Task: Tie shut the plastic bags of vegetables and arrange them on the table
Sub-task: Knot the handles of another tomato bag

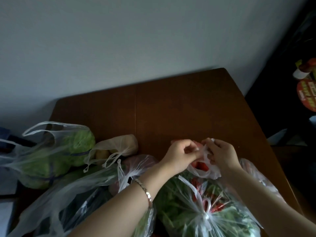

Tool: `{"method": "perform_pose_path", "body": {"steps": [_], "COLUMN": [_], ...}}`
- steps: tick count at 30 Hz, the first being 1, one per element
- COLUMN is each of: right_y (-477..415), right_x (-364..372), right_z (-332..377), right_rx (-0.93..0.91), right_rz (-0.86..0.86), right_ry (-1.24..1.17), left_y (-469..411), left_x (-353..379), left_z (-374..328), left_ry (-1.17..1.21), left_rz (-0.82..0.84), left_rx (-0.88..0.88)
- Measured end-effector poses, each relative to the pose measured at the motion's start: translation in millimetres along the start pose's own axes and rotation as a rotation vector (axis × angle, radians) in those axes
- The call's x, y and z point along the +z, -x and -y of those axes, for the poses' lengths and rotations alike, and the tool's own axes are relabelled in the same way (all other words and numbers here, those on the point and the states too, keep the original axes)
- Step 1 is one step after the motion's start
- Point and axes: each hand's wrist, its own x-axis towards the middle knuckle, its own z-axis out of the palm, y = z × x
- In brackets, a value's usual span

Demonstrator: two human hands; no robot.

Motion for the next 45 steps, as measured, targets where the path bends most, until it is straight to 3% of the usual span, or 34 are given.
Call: {"method": "perform_pose_path", "body": {"steps": [3, 6, 11, 16, 20, 24, 28, 33, 36, 39, 43, 45], "right_y": [-1.6, 5.9, 22.4, 34.9, 36.5, 31.7, 31.1, 31.6, 14.9, -0.5, -11.7, -14.1], "right_x": [2.6, 3.4, -6.5, -16.5, -19.1, -18.6, -17.9, -17.3, -21.1, -36.0, -51.0, -50.6], "right_z": [-2.7, 1.0, 5.5, 4.1, -1.1, -5.3, -5.5, 1.7, -9.1, -30.0, -51.7, -49.6], "right_rx": [-0.074, -0.156, -0.210, -0.356, -0.403, -0.518, -0.538, -0.297, -0.132, 0.011, 0.216, 0.286], "right_rz": [0.028, 0.034, 0.142, 0.203, 0.140, 0.116, 0.134, 0.224, 0.150, 0.039, -0.094, -0.148], "right_ry": [0.181, 0.307, 0.214, 0.093, 0.118, 0.293, 0.220, -0.194, -0.163, -0.038, -0.003, -0.067], "left_y": [1.7, 0.7, -3.5, -4.4, -1.6, 1.9, -6.6, -31.9, -52.1, -49.7, -40.6, -41.5], "left_x": [1.8, 3.8, 7.1, 13.0, 14.4, 14.3, 9.2, -6.0, -12.6, -27.8, -31.4, -27.7], "left_z": [1.4, 0.9, -2.1, -8.5, -9.2, -8.5, 1.6, 21.2, 40.8, 54.8, 65.5, 58.6], "left_ry": [-0.263, -0.290, -0.043, 0.073, 0.170, 0.159, -0.055, -0.067, 0.214, 0.749, 1.038, 1.136], "left_rz": [-0.002, -0.115, -0.266, -0.244, -0.224, -0.238, -0.389, -0.678, -0.783, -0.777, -0.699, -0.654], "left_rx": [0.160, 0.211, 0.024, -0.089, -0.162, -0.215, -0.232, -0.318, -0.501, -0.634, -0.683, -0.618]}}
